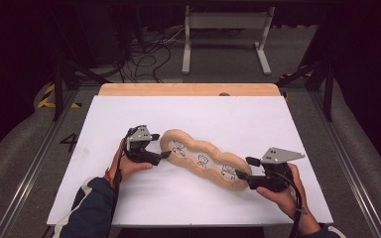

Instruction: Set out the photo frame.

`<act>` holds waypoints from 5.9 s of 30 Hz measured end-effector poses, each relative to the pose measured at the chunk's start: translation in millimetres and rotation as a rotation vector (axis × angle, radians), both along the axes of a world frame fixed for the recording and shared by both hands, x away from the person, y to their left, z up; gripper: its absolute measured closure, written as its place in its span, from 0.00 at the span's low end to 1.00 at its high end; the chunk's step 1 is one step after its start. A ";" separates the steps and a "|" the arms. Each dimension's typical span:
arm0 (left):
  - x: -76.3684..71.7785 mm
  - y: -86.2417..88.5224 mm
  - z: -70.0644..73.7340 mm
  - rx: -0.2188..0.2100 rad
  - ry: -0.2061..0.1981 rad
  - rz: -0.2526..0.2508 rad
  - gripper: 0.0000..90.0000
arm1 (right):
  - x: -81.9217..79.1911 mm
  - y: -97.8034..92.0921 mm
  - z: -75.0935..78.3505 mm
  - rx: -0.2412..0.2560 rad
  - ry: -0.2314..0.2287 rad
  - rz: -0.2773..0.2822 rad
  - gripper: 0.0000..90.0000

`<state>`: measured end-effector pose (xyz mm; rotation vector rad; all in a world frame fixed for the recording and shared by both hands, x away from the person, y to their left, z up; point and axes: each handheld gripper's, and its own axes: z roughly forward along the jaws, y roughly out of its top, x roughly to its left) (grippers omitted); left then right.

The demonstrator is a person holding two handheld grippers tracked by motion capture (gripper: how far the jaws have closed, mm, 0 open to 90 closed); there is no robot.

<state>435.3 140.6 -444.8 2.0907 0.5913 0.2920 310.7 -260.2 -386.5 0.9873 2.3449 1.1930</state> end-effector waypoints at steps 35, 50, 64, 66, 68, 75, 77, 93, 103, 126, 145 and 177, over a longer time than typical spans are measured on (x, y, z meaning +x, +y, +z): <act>-5.7 -3.9 -2.5 -0.010 0.016 0.011 0.58 | -14.9 -9.6 -34.4 0.071 -0.018 -0.102 0.72; -27.7 7.5 -0.6 0.026 0.009 0.032 0.63 | 4.0 -9.3 -34.7 0.058 -0.032 -0.117 0.73; -29.8 12.4 2.4 -0.024 -0.011 0.036 0.60 | 3.6 -12.1 -35.3 0.065 -0.038 -0.128 0.64; -29.5 10.7 2.0 -0.025 -0.009 0.036 0.61 | 2.0 -13.6 -35.1 0.066 -0.037 -0.131 0.63; -28.5 8.4 1.1 -0.028 -0.004 0.032 0.61 | 1.3 -14.2 -35.1 0.067 -0.037 -0.130 0.65; -27.0 10.2 1.0 -0.033 0.009 0.016 0.64 | -2.8 -14.7 -33.9 0.055 -0.028 -0.134 0.72; -28.5 11.2 1.4 -0.030 0.009 0.018 0.66 | -1.4 -13.9 -34.2 0.054 -0.029 -0.139 0.72; -39.6 12.0 -3.1 0.000 -0.009 0.056 0.67 | 10.0 -10.2 -34.7 0.031 -0.050 -0.145 0.73; -45.9 12.0 -1.5 0.036 -0.059 0.103 0.66 | 25.7 -2.5 -34.5 -0.013 -0.071 -0.134 0.73; -45.1 26.4 0.0 0.051 -0.067 0.119 0.64 | 41.2 14.3 -36.2 -0.035 -0.083 -0.143 0.65; -52.6 31.0 7.2 0.060 -0.095 0.113 0.59 | 34.4 9.7 -28.7 -0.078 -0.126 -0.125 0.57; -70.4 45.1 7.3 0.075 -0.096 0.125 0.18 | 21.5 -13.7 -28.8 -0.126 -0.121 -0.151 0.12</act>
